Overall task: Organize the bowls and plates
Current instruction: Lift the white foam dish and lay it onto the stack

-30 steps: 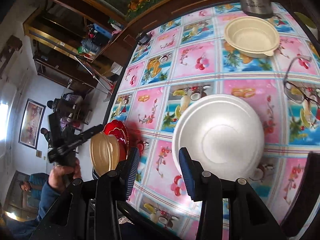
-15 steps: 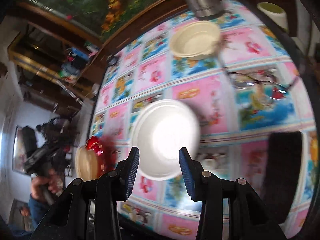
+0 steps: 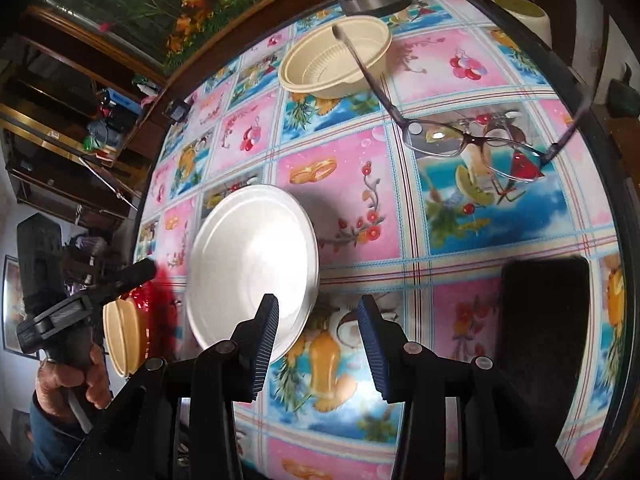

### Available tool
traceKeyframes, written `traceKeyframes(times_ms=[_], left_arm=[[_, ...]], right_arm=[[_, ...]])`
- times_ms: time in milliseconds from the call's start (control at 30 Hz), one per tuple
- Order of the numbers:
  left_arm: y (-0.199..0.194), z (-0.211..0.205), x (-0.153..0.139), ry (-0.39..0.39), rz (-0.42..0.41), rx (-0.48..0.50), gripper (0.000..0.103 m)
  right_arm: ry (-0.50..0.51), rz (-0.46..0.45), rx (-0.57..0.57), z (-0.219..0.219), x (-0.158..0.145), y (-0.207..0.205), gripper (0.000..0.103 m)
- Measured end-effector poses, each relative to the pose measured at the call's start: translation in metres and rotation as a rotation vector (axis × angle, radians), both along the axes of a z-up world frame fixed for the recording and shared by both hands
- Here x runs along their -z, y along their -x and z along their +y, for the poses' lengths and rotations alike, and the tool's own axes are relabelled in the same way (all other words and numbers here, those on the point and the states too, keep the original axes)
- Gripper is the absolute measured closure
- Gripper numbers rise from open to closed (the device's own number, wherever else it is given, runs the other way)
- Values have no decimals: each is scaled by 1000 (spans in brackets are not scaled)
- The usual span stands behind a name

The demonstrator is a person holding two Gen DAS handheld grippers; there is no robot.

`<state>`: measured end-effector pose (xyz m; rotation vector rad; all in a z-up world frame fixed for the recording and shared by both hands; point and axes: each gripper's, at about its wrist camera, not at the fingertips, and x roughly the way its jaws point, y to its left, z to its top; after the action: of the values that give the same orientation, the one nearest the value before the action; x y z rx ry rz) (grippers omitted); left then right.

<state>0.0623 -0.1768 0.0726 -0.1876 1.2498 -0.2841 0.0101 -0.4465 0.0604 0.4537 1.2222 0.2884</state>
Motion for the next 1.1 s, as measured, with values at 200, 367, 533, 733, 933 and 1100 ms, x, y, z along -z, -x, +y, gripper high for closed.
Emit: traceKeyframes(times_ms=[200,367,533,733,933,1100], left_arm=[[2,-24,20,-22,-2,60,75],[21,-39,0,-139,-140,110,78],[32,-25,-28,-167,-242,68,78],[67,3,-76,-284,-465,-15,71],[101,44,-102,-377,-561,-133,69],[123,91,-108,-372,-520,-232,65]], right_arm=[[-12,43,-12,8,19,-12,84],[-15,30,-23,16,16,-8,95],[9,-42,-72,33,-10,-3,95],[17,-174,-168,71,-50,2,94],[-34,-255,-302,124,-83,4,94],[-68,-254,-430,173,-92,10,94]])
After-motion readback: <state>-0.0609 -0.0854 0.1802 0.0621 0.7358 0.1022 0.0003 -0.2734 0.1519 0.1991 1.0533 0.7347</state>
